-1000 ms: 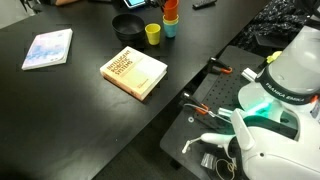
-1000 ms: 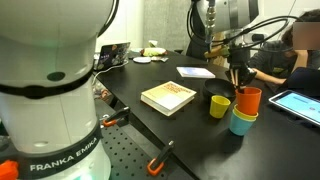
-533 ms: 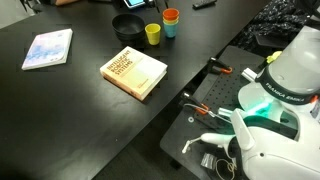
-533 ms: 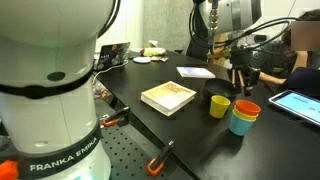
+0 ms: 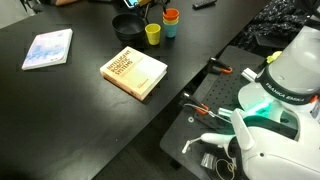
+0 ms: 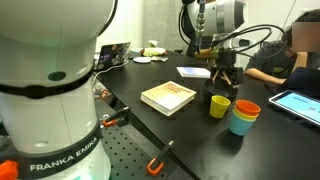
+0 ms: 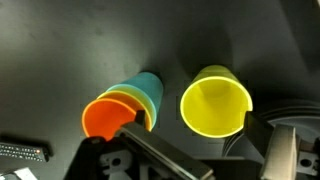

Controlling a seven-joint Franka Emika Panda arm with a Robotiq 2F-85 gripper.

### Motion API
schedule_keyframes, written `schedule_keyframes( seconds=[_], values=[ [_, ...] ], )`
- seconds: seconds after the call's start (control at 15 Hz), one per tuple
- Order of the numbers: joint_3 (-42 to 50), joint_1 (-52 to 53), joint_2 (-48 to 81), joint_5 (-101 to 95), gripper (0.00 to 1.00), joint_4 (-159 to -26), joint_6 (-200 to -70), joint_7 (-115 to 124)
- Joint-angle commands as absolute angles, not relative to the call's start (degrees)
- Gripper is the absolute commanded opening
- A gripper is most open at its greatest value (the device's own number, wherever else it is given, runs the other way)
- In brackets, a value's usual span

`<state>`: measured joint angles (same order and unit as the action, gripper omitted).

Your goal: Stack the four cups together.

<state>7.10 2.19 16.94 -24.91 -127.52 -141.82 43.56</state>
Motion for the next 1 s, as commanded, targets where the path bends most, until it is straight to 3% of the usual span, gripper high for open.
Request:
schedule_keyframes(
  seconds=[0.0,0.93],
  values=[
    [4.7,1.6,15.8,-17.9,1.00,-129.6,-144.4,35.1],
    [2.6,1.4,23.0,-5.2,1.00,-127.7,-149.6,12.3]
  ],
)
